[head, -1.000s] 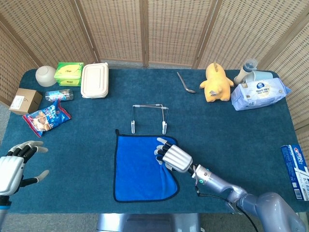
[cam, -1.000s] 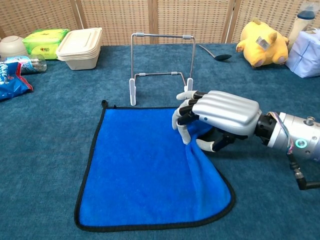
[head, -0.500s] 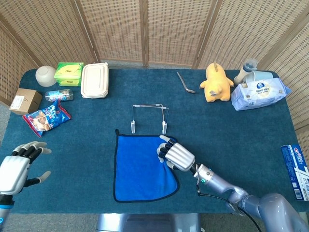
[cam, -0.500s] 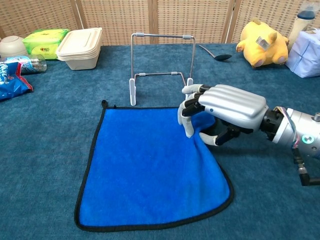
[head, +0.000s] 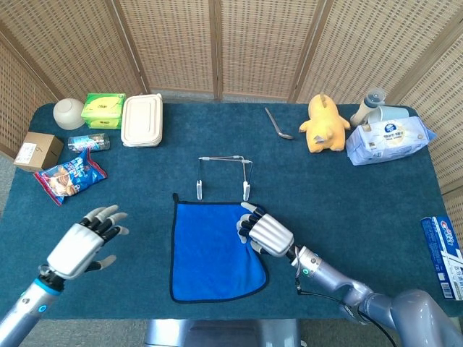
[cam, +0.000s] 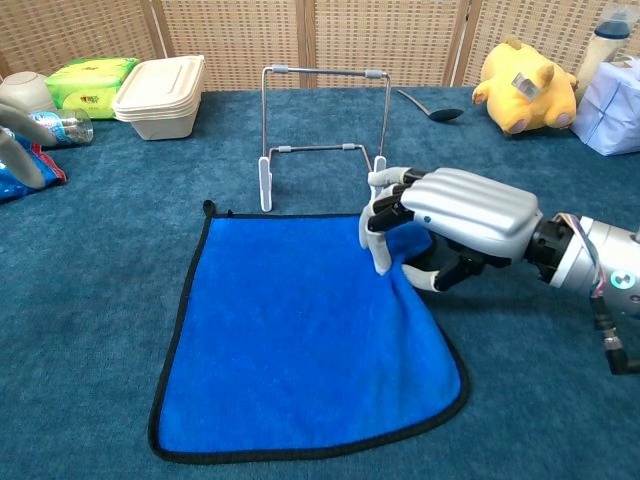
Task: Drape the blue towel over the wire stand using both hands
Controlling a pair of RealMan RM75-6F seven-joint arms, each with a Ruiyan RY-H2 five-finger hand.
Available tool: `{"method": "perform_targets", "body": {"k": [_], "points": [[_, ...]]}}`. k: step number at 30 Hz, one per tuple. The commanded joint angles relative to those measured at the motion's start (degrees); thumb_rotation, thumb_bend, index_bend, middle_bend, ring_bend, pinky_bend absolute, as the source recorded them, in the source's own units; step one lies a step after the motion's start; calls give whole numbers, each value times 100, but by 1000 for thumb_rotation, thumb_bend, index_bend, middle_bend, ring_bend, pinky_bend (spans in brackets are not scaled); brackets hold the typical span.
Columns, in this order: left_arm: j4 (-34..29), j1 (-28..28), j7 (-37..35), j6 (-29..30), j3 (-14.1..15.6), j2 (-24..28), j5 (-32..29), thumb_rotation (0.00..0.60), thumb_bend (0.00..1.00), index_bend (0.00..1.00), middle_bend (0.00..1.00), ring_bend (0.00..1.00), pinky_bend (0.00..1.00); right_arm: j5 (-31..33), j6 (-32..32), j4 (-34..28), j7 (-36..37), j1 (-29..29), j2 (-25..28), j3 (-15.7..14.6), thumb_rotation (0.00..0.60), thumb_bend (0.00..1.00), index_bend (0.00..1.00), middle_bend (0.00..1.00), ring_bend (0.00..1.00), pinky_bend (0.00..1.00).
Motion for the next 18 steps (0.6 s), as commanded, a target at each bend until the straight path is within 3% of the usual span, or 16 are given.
{"method": "perform_targets", "body": {"k": [1,8,18], "points": [[494,-335,-250,-198,107,-356,316,600,274,341,190,112,158,13,-11,-55,-44,-11,27,11,600,453,724,394,304,120],[1279,-640,-415,-132,252,-929,667,600,274,331,157,71,130,27,-49,-155,-112,-21,66,21,600,454,723,394,306,121],[2018,-852,-522,-159,343,-1548,578,600,274,323,152,66,122,49,-104,-174,-121,-31,54,34,600,453,723,397,307,120]]}}
